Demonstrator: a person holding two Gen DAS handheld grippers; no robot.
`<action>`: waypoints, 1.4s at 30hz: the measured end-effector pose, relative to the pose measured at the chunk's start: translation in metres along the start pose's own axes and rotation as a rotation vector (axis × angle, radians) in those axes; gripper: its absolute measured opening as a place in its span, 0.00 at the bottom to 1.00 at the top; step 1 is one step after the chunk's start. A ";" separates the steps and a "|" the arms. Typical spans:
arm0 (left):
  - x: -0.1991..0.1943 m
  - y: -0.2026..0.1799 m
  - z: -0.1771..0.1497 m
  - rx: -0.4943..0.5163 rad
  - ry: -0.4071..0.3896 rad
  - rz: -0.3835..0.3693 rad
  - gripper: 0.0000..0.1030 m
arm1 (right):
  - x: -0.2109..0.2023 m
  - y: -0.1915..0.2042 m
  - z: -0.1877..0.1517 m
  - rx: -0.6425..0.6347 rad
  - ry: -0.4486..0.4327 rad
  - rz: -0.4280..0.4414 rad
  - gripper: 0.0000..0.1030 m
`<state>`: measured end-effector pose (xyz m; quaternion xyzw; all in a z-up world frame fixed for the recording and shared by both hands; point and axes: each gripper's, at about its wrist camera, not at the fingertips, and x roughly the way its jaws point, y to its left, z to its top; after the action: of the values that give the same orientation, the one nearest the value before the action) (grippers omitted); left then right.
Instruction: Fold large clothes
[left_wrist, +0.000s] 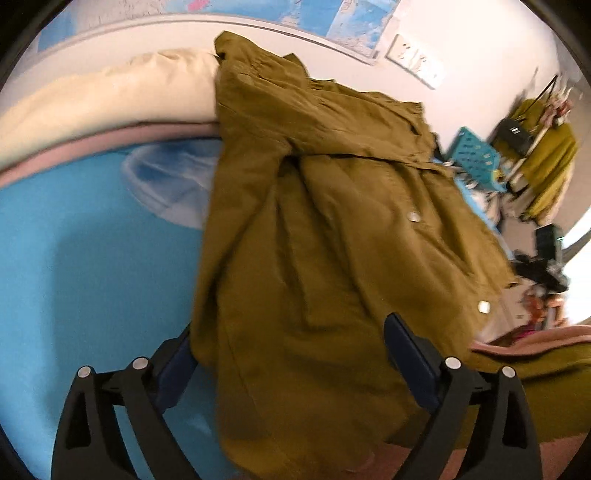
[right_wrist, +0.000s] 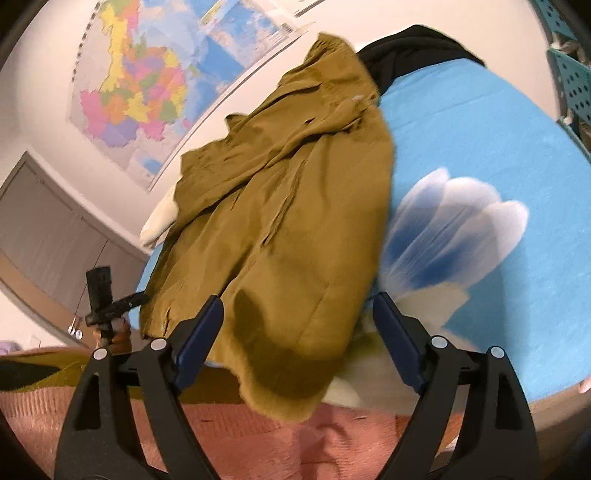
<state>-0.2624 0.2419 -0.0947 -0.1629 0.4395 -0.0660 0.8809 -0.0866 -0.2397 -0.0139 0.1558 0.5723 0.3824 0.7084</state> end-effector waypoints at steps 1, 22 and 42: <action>-0.001 -0.001 -0.001 -0.008 0.005 -0.031 0.89 | 0.001 0.003 -0.002 -0.006 0.010 0.016 0.81; -0.004 -0.006 0.003 -0.189 -0.004 -0.163 0.15 | -0.034 0.009 0.004 0.040 -0.212 0.279 0.06; 0.011 -0.004 0.004 -0.203 0.017 -0.214 0.10 | -0.009 -0.005 -0.009 0.058 -0.179 0.294 0.05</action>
<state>-0.2527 0.2360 -0.0991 -0.2966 0.4316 -0.1163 0.8439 -0.0937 -0.2519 -0.0140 0.2916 0.4887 0.4500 0.6882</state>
